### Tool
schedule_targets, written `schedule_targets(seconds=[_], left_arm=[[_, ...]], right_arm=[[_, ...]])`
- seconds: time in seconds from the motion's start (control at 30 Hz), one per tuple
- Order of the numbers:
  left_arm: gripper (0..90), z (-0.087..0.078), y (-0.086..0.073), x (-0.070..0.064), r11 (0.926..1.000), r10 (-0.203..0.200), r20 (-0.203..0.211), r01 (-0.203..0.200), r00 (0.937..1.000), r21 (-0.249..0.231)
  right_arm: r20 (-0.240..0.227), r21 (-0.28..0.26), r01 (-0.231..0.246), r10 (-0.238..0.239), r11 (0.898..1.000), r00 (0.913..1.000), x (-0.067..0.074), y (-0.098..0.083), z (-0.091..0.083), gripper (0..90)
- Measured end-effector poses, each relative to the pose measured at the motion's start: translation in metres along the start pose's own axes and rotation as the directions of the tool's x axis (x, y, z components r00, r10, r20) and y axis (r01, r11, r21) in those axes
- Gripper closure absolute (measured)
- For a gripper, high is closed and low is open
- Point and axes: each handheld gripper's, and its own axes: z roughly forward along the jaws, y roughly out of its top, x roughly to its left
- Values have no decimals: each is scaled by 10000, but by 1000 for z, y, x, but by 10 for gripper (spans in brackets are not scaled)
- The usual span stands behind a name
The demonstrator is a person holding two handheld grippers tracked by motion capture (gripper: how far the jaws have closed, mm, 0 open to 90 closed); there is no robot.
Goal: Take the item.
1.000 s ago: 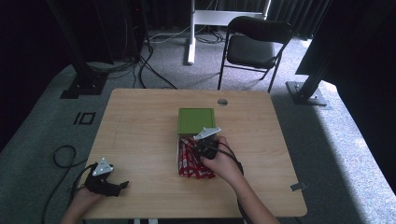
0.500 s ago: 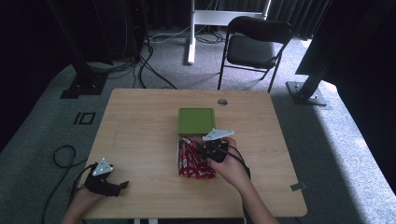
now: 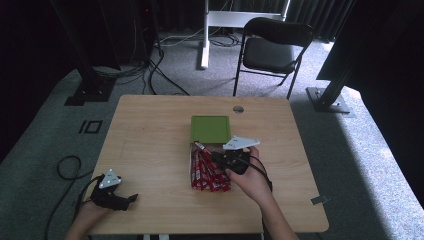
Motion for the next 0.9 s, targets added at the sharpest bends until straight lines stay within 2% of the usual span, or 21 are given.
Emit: schedule_targets(seconds=[0.03, 0.13, 0.3, 0.43, 0.47, 0.57, 0.6, 0.63, 0.67, 0.73, 0.77, 0.83, 0.87, 0.9], left_arm=[[14, 0, 0, 0, 10000, 0, 0, 0, 10000, 1], [14, 0, 0, 0, 10000, 1, -2, -1, 10000, 0], [14, 0, 0, 0, 10000, 7, -12, -7, 10000, -14], [14, 0, 0, 0, 10000, 9, -7, -9, 10000, -8], [14, 0, 0, 0, 10000, 7, -7, -7, 10000, -15], [14, 0, 0, 0, 10000, 7, -5, -7, 10000, -12], [14, 0, 0, 0, 10000, 8, -4, -8, 10000, -10], [14, 0, 0, 0, 10000, 9, -3, -9, 10000, -2], [14, 0, 0, 0, 10000, 10, -4, -10, 10000, -1], [14, 0, 0, 0, 10000, 11, -6, -11, 10000, -2], [14, 0, 0, 0, 10000, 10, -8, -10, 10000, -5], [14, 0, 0, 0, 10000, 2, -7, -2, 10000, -17], [14, 0, 0, 0, 10000, 14, -7, -14, 10000, -6], [14, 0, 0, 0, 10000, 16, -6, -16, 10000, -4]], right_arm=[[-81, -397, -198, 195, 9990, 9998, -2, 3, -5, 844], [-51, -820, -423, 420, 9957, 9991, -5, 8, -13, 844], [620, -1509, -513, 612, 9872, 9962, -16, 13, -24, 843], [906, -2289, -967, 1201, 9686, 9886, -25, 15, -31, 843], [1008, -2327, -1027, 1290, 9671, 9865, -26, 15, -32, 843], [1812, -2842, -1031, 1590, 9532, 9705, -35, 15, -37, 839], [1848, -2967, -1167, 1769, 9478, 9667, -37, 14, -37, 839], [1977, -3240, -1267, 1981, 9375, 9600, -41, 13, -38, 838], [2244, -3238, -1248, 2043, 9378, 9528, -44, 12, -38, 838], [2488, -3475, -1401, 2352, 9272, 9396, -50, 8, -38, 838], [2684, -3370, -1396, 2371, 9311, 9337, -53, 7, -37, 839], [2843, -3473, -1544, 2608, 9250, 9226, -57, 2, -35, 838], [3023, -3333, -1501, 2563, 9308, 9181, -59, 1, -33, 838], [3084, -3433, -1578, 2698, 9259, 9122, -61, -2, -31, 838]])
